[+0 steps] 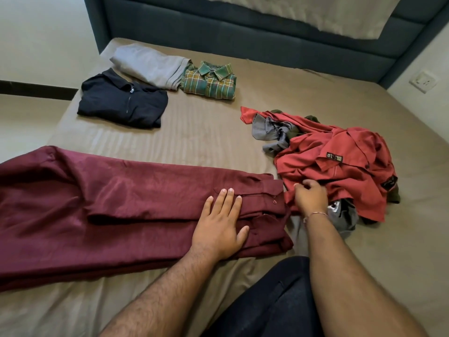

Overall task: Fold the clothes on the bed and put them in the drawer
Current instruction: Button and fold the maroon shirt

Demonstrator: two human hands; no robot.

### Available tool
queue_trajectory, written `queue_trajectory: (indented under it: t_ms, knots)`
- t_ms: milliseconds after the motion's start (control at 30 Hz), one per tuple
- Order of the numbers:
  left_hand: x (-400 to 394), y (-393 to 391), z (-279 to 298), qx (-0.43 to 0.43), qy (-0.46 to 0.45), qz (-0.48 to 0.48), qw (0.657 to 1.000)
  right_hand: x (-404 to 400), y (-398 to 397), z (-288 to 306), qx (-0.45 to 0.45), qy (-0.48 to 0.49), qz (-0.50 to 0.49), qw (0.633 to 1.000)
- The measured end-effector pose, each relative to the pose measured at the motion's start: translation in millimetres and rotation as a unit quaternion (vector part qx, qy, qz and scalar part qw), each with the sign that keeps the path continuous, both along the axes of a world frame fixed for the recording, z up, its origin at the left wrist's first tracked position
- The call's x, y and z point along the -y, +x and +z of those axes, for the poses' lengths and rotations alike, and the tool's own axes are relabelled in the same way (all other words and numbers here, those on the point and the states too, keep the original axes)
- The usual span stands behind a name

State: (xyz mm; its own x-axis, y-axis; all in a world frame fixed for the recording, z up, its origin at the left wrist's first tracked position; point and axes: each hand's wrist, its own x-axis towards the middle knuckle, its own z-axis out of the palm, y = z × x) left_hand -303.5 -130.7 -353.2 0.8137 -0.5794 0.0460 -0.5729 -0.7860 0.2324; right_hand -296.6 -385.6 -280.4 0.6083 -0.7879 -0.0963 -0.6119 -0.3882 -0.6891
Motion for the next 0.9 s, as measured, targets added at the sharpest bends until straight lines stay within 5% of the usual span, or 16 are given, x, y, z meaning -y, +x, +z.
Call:
queue_trajectory:
  t_ms: [100,200,300,400,633,767,900]
  knots:
    - [0,0,0,0.0,0.004,0.001,1.0,-19,2,7,-0.002,-0.049,-0.024,0.998]
    - [0,-1,1,0.001,0.0,0.0,1.0,-20,6,-11,-0.048,0.13,0.025,0.99]
    - [-1,0,2,-0.003,0.005,0.0,1.0,-8,5,-12,-0.015,0.258,-0.027,0.966]
    - [-3,0,4,-0.008,0.006,-0.006,1.0,31,6,-10,0.042,0.235,-0.069,0.969]
    - [-6,1,2,-0.017,0.004,-0.012,1.0,19,-5,-1,-0.047,0.038,-0.091,0.994]
    - [-6,2,3,-0.014,0.001,-0.011,1.0,-21,7,2,-0.054,0.228,-0.005,0.972]
    - [-7,0,2,-0.015,-0.002,-0.012,1.0,-37,9,-6,-0.016,0.27,0.034,0.962]
